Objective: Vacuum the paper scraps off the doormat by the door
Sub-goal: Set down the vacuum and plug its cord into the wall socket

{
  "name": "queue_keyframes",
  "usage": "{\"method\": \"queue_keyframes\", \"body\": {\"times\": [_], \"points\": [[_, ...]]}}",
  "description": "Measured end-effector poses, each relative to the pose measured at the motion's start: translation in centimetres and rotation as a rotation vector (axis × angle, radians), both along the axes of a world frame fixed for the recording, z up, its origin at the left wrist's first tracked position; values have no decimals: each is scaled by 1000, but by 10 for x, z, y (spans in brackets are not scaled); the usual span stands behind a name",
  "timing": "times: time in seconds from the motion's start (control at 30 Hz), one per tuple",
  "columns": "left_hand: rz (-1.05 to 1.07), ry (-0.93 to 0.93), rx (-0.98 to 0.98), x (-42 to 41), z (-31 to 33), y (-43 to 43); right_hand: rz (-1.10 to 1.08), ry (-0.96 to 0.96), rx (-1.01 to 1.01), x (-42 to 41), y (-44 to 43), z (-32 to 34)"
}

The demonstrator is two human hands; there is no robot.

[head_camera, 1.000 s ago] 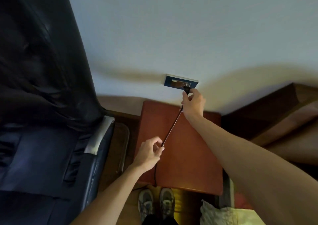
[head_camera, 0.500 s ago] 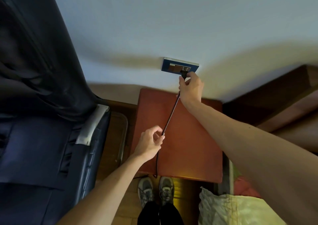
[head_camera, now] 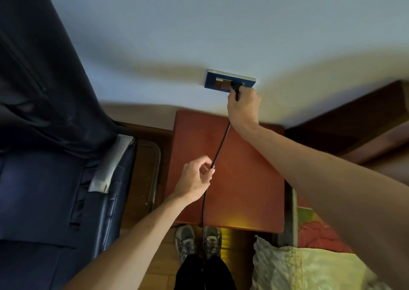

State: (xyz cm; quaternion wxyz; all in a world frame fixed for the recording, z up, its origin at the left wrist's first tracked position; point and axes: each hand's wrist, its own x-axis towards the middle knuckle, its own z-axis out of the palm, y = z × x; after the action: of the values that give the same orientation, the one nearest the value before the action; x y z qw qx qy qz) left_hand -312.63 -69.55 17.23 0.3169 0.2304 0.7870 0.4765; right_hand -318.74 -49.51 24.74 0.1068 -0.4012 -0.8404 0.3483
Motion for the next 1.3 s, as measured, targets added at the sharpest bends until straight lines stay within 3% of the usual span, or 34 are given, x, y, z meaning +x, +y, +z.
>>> {"method": "queue_keyframes", "body": {"times": [0.33, 0.53, 0.87, 1.07, 1.3], "points": [[-30, 14, -58, -13, 2, -10, 48, -34, 25, 1, 1, 5], [-85, 173, -198, -42, 29, -15, 199, -274, 144, 16, -4, 26], [-198, 324, -580, -77, 130, -31, 484, -632, 217, 63, -8, 103], [-127, 394, -663, -48, 204, -53, 610, -676, 278, 93, -16, 167], [10, 512, -744, 22, 283, -97, 775, -583, 378, 143, -38, 238]]}}
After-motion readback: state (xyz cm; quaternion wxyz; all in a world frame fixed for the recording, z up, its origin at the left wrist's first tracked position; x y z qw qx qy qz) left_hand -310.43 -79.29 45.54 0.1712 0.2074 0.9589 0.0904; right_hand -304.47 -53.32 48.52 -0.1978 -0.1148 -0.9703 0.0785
